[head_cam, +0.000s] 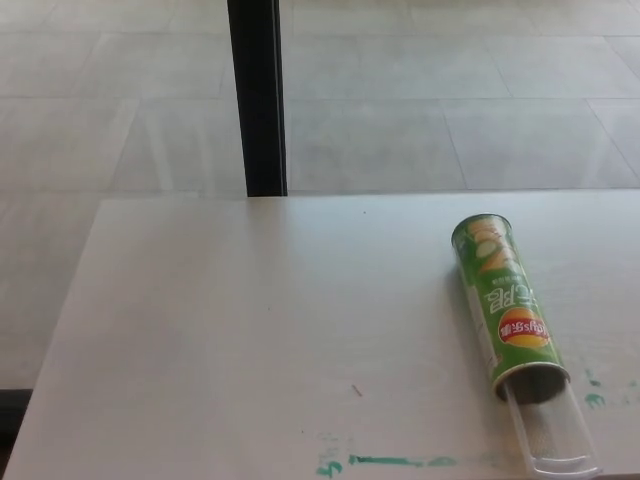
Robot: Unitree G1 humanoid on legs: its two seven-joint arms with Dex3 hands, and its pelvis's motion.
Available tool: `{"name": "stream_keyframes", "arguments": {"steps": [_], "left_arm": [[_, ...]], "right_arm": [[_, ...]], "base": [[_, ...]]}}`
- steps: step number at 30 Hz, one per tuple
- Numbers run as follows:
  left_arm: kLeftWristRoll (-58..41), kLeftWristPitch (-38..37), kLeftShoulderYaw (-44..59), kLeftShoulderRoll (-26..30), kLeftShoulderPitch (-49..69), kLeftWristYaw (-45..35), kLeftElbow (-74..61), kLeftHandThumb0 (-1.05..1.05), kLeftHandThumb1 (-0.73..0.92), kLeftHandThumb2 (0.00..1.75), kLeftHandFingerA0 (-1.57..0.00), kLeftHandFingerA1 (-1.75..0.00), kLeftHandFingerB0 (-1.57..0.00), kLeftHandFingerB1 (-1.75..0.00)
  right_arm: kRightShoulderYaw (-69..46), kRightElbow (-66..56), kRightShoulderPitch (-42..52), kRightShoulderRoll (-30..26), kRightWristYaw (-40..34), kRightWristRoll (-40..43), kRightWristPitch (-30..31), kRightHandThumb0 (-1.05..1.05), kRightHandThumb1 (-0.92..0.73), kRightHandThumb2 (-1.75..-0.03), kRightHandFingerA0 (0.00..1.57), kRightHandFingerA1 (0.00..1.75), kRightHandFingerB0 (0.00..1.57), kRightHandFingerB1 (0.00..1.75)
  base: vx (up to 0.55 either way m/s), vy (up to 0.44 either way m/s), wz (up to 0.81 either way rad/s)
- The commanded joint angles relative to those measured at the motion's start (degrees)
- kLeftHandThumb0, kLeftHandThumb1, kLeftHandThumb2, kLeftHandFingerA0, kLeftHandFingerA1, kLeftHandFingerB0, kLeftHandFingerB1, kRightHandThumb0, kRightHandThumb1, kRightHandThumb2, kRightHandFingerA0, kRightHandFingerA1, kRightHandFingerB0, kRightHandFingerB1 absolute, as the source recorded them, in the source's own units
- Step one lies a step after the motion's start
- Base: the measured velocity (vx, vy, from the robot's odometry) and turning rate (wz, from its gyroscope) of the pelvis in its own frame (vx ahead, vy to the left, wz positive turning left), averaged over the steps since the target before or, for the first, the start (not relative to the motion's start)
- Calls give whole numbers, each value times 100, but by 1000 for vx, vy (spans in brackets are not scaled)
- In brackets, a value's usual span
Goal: Use the right hand as a fist to push the chips tray inside its container kept in the middle of the desk
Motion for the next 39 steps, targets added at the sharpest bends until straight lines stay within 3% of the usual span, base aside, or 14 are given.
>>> {"name": "stream_keyframes", "arguments": {"steps": [1, 5, 6, 11, 12, 14, 21, 24, 25, 32, 33, 35, 36, 39], "left_arm": [[-422, 232, 212, 160, -49, -359, 92, -52, 45, 164, -38, -105, -14, -80], [-440, 205, 220, 167, -69, -421, 208, -36, 70, 143, -31, -81, -9, -68], [-419, 179, 181, 165, -51, -428, 205, -37, 69, 142, -31, -82, -9, -67], [-524, 221, 236, 181, -79, -457, 274, -36, 70, 143, -34, -83, -8, -67], [-516, 225, 221, 183, -67, -460, 246, -35, 70, 143, -35, -84, -9, -68], [-461, 221, 155, 188, -54, -411, 206, -51, 41, 164, -38, -104, -12, -78], [-466, 157, 130, 211, -55, -459, 217, -34, 68, 141, -33, -81, -13, -68], [-383, 176, 54, 229, -98, -359, 293, -46, 46, 157, -32, -93, -11, -73], [-443, 230, 97, 225, -97, -384, 253, -46, 43, 163, -31, -97, -10, -76], [-494, 201, 126, 208, -100, -393, 277, -46, 43, 160, -28, -93, -8, -73], [-458, 243, 81, 230, -101, -409, 264, -47, 45, 160, -27, -91, -7, -72], [-463, 164, 82, 228, -42, -443, 225, -34, 71, 142, -28, -78, -9, -67], [-486, 228, 102, 239, -56, -405, 225, -49, 43, 162, -30, -96, -6, -73], [-487, 296, 96, 267, -82, -378, 253, -42, 47, 159, -29, -93, -5, -71]], "right_arm": [[-250, -49, -170, -219, -38, 303, -368, -63, -80, -63, 64, 79, 50, 44], [-684, -779, -405, -469, -139, 580, -242, -61, -78, -63, 63, 75, 44, 40], [-911, -1232, -543, -524, -252, 734, -53, -61, -61, -96, 64, 79, 43, 56], [-1286, -2182, -747, -532, -265, 901, 79, -65, -77, -63, 58, 77, 44, 38], [-1329, -2582, -714, -522, -203, 954, 145, -62, -63, -98, 48, 69, 29, 51], [-1401, -3370, -757, -573, 16, 1114, 219, -60, -80, -64, 50, 61, 33, 38], [-1134, -5759, -802, -392, 470, 1685, 576, -56, -80, -64, 56, 51, 41, 41], [-788, -6459, -580, -445, 619, 1351, 548, -61, -84, -65, 59, 49, 42, 41], [-593, -6859, -432, -462, 771, 1387, 693, -65, -67, -100, 50, 59, 34, 52], [193, -7666, 54, -250, 1169, 1407, 535, -66, -80, -65, 65, 51, 43, 41], [296, -7743, 151, -269, 1214, 1308, 455, -66, -63, -101, 60, 63, 41, 55], [459, -7943, 447, -342, 1397, 1242, 288, -66, -64, -101, 63, 62, 43, 53], [540, -8065, 607, -411, 1468, 1140, 230, -68, -65, -102, 63, 62, 43, 53], [702, -8248, 919, -502, 1617, 991, -87, -68, -81, -65, 73, 50, 51, 36]], "base": [[0, 0, 0], [0, 0, 0], [0, 0, 0], [0, 0, 0], [0, 0, 0], [0, 0, 0], [0, 0, 0], [0, 0, 0], [0, 0, 0], [0, 0, 0], [0, 0, 0], [0, 0, 0], [0, 0, 0], [0, 0, 0]]}}
